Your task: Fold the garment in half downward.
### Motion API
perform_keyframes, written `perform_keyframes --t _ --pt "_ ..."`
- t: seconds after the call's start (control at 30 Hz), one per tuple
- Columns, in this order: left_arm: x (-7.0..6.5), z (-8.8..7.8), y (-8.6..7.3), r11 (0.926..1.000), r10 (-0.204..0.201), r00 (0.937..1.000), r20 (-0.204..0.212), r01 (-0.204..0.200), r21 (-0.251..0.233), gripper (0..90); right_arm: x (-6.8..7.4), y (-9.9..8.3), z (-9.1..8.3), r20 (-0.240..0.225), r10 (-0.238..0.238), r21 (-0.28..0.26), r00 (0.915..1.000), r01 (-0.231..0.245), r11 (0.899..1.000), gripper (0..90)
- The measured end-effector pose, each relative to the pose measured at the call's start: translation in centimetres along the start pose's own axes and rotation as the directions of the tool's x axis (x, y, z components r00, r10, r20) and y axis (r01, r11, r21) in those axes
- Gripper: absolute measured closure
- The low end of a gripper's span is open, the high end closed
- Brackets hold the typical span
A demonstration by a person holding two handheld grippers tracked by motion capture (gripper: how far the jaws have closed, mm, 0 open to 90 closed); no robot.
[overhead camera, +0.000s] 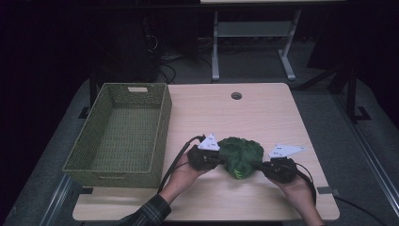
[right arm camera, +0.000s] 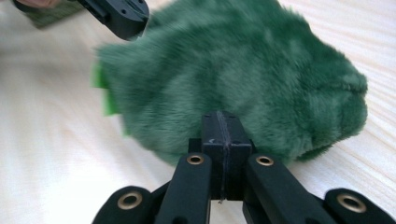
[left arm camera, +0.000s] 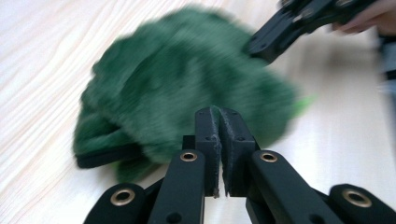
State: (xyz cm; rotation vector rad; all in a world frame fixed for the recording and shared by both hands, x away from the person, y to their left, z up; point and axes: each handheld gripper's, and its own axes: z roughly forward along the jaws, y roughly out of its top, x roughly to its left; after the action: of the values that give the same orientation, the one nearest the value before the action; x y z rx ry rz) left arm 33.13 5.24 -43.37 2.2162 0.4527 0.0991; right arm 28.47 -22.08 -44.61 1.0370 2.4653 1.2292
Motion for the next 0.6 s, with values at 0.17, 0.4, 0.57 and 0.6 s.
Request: perform_keyframes --t 0.17,0.4,0.57,0.6 --pt "1.5 2.2 -1.1 0.9953 -0.027 0.9988 -0.04 0.031 0.092 89.6 -0.9 -0.3 1.8 0.015 0.021 0.064 0.9997 -0.022 0.998 90.0" --pt "1.9 3.3 -1.3 0.9916 -0.016 0.9984 -0.053 0.023 0.128 89.7 -1.2 -0.7 2.6 -0.005 0.041 0.112 0.9991 -0.04 0.993 90.0" --pt "1.8 3.0 -1.3 0.9919 -0.021 0.9983 -0.054 0.027 0.124 89.4 -1.2 -1.0 2.4 -0.004 0.041 0.12 0.9992 -0.04 0.992 90.0" --pt "1.8 2.8 -1.2 0.9924 -0.023 0.9984 -0.052 0.029 0.12 88.9 -1.2 -1.0 2.3 0.0 0.033 0.123 0.9994 -0.033 0.992 90.0"
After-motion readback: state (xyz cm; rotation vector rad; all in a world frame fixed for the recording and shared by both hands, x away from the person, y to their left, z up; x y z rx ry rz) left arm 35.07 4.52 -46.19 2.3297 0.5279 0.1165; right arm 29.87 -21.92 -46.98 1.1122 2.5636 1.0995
